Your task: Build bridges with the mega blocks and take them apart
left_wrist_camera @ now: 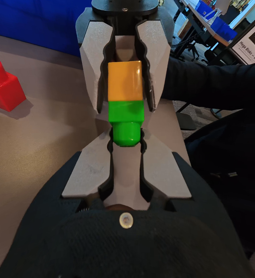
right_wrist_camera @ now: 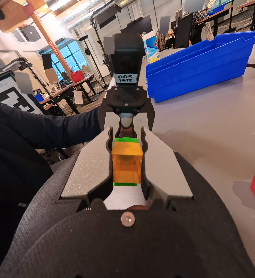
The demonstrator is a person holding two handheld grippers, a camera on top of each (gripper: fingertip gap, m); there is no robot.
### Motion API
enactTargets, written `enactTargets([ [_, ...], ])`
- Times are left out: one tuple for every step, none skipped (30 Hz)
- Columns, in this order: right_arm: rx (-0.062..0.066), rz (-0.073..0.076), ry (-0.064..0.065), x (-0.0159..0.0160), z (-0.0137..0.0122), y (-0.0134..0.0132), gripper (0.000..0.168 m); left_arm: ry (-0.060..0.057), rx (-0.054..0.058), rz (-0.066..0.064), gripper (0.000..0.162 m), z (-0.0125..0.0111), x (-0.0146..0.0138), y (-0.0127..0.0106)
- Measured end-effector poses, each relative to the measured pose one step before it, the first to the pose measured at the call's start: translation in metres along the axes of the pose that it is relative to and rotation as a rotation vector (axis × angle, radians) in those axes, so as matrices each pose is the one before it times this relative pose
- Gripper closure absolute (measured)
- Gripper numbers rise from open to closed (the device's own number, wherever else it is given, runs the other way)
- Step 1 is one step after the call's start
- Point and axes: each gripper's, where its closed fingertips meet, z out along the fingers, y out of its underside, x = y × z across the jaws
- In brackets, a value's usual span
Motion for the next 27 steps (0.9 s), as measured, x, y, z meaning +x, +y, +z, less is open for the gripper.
enactTargets([
  [0.0067, 0.0027, -0.0043, -0.00030, -0.00031, -0.00086, 0.133, -0.0024, 0.0030, 0.0044, 0.130, 0.00017, 0.00028, -0.00071],
  [0.0067, 0.0027, -0.0060, -0.00055, -0.00063, -0.00107, 0.133, -0.0019, 0.0041, 0.0054, 0.130, 0.00005, 0.00045, -0.00106],
  [0.0032, 0.0009, -0.0035, -0.00047, -0.00059, -0.00076, 0.133, -0.0028, 0.0024, 0.0034, 0.131, -0.00025, 0.00021, -0.00083],
  [0.0012, -0.0023, -0.0016, -0.00056, -0.00044, -0.00059, 0.133, 0.0004, 0.0027, 0.0011, 0.131, -0.00052, 0.00052, -0.00062],
  [0.0018, -0.0044, 0.0001, -0.00063, -0.00020, -0.00061, 0.133, 0.0018, 0.0031, -0.0005, 0.131, -0.00062, 0.00042, -0.00067],
  [0.0030, -0.0036, 0.0012, -0.00037, -0.00005, -0.00064, 0.133, 0.0008, 0.0032, -0.0005, 0.131, -0.00046, 0.00016, -0.00057],
  [0.0024, -0.0010, 0.0005, -0.00017, 0.00006, -0.00065, 0.133, 0.0015, 0.0019, -0.0001, 0.131, -0.00025, 0.00026, -0.00041],
  [0.0005, 0.0010, -0.0010, -0.00029, -0.00011, -0.00014, 0.133, 0.0015, 0.0012, 0.0009, 0.131, 0.00008, 0.00028, -0.00011],
  [-0.0007, 0.0007, 0.0008, 0.00011, -0.00014, 0.00009, 0.133, 0.0007, 0.0027, -0.0004, 0.131, 0.00030, -0.00009, -0.00006],
  [-0.0001, 0.0005, 0.0019, 0.00020, -0.00014, 0.00003, 0.133, 0.0038, 0.0036, -0.0051, 0.131, 0.00038, 0.00001, -0.00012],
  [0.0003, 0.0025, -0.0012, -0.00022, -0.00002, -0.00009, 0.133, 0.0089, 0.0033, -0.0088, 0.131, 0.00059, 0.00056, -0.00016],
  [0.0008, 0.0031, -0.0039, -0.00044, 0.00025, -0.00025, 0.133, 0.0126, 0.0023, -0.0113, 0.130, 0.00058, 0.00103, 0.00007],
  [0.0012, 0.0020, -0.0009, 0.00012, 0.00037, -0.00002, 0.133, 0.0079, 0.0018, -0.0103, 0.130, 0.00060, 0.00038, 0.00014],
  [-0.0004, -0.0003, 0.0018, 0.00027, 0.00051, 0.00025, 0.133, 0.0003, -0.0015, -0.0063, 0.130, 0.00043, -0.00049, 0.00044],
  [-0.0037, -0.0017, 0.0027, 0.00049, 0.00050, 0.00070, 0.133, -0.0019, -0.0002, -0.0034, 0.130, 0.00035, -0.00046, 0.00013],
  [-0.0046, -0.0014, 0.0032, 0.00051, 0.00031, 0.00084, 0.133, -0.0002, 0.0038, -0.0035, 0.129, 0.00011, -0.00003, -0.00071],
  [-0.0018, -0.0002, 0.0057, 0.00100, 0.00020, 0.00027, 0.133, 0.0011, 0.0038, -0.0048, 0.128, -0.00002, 0.00009, -0.00072],
  [0.0001, 0.0007, 0.0062, 0.00107, -0.00021, 0.00000, 0.134, 0.0042, 0.0036, -0.0041, 0.127, -0.00012, 0.00041, -0.00057],
  [0.0019, 0.0010, 0.0048, 0.00077, -0.00054, -0.00052, 0.134, 0.0031, 0.0023, -0.0040, 0.127, -0.00016, -0.00008, -0.00023],
  [0.0037, 0.0015, 0.0026, 0.00066, -0.00062, -0.00085, 0.134, -0.0023, 0.0009, -0.0041, 0.127, -0.00015, -0.00091, 0.00000],
  [0.0066, 0.0021, 0.0030, 0.00073, -0.00073, -0.00127, 0.134, -0.0025, -0.0005, -0.0027, 0.127, -0.00013, -0.00076, 0.00028],
  [0.0074, 0.0037, 0.0020, 0.00086, -0.00082, -0.00132, 0.133, -0.0017, -0.0015, -0.0014, 0.127, -0.00024, -0.00057, 0.00041],
  [0.0061, 0.0068, -0.0009, 0.00056, -0.00074, -0.00108, 0.133, -0.0025, 0.0004, 0.0006, 0.127, -0.00031, -0.00036, -0.00013],
  [0.0050, 0.0081, -0.0013, 0.00071, -0.00049, -0.00063, 0.134, -0.0021, 0.0014, 0.0008, 0.127, -0.00037, -0.00035, -0.00023],
  [0.0025, 0.0077, -0.0017, 0.00056, -0.00018, -0.00015, 0.133, -0.0013, 0.0003, -0.0009, 0.127, -0.00018, -0.00019, -0.00023],
  [-0.0001, 0.0051, -0.0004, 0.00044, 0.00005, 0.00030, 0.133, -0.0005, 0.0015, -0.0007, 0.127, -0.00006, -0.00002, -0.00025],
  [-0.0022, 0.0013, 0.0017, 0.00044, 0.00040, 0.00060, 0.133, 0.0004, 0.0012, 0.0000, 0.127, 0.00010, 0.00017, -0.00023],
])
